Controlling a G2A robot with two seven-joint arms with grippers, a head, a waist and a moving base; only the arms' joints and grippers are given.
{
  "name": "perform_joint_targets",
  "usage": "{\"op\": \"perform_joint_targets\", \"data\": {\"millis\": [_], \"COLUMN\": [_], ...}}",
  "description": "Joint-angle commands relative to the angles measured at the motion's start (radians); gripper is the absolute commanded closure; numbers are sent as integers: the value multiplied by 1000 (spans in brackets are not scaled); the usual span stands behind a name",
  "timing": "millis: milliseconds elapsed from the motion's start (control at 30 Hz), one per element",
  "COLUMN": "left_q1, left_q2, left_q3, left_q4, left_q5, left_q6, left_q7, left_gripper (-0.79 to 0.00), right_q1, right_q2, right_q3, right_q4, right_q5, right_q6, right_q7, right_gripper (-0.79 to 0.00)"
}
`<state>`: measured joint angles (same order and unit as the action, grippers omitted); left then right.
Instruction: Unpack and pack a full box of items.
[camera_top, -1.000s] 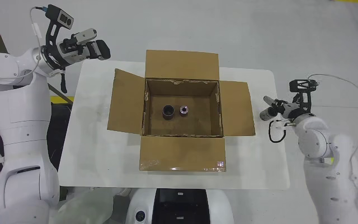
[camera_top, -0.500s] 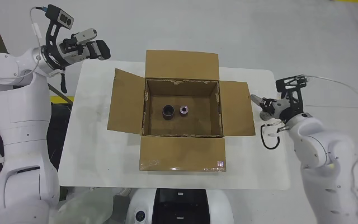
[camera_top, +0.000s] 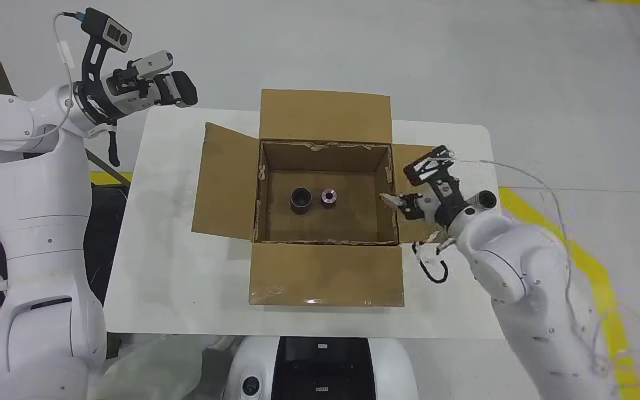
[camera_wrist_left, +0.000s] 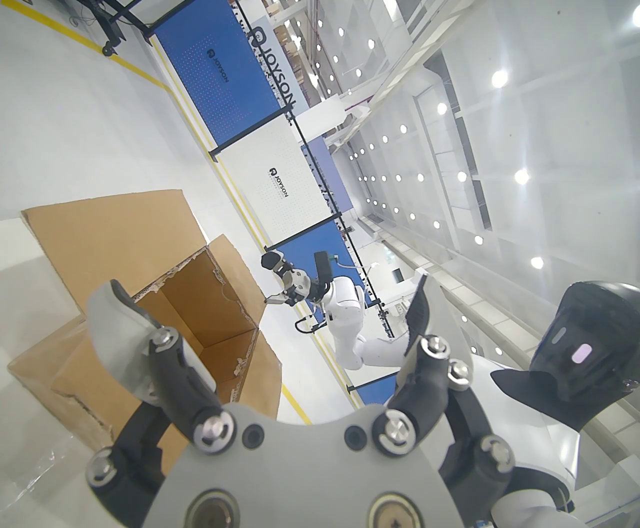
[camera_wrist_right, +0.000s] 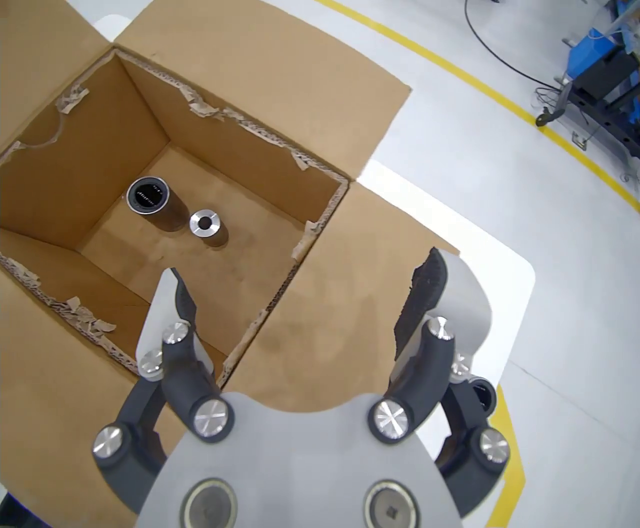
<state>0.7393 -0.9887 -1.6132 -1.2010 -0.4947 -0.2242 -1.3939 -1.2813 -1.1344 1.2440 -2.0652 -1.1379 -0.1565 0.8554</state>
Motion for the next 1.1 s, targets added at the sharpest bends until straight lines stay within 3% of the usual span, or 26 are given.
{"op": "perform_joint_targets", "data": {"millis": [0, 467, 1067], "left_q1": [0, 0, 0], "left_q2": [0, 0, 0], "left_q3": [0, 0, 0], "left_q4": [0, 0, 0], "left_q5": [0, 0, 0], "left_q6": [0, 0, 0], "left_q7": [0, 0, 0], "left_gripper": [-785, -785, -785], "right_q1": [30, 280, 477], "right_q2": [-4, -48, -118], "right_q3": [-37, -251, -443], "right_q4": [17, 180, 450], "right_q5": [-1, 133, 236], "right_q6": [-9, -78, -51], "right_q7": [20, 172, 180], "right_gripper": [-785, -785, -785]}}
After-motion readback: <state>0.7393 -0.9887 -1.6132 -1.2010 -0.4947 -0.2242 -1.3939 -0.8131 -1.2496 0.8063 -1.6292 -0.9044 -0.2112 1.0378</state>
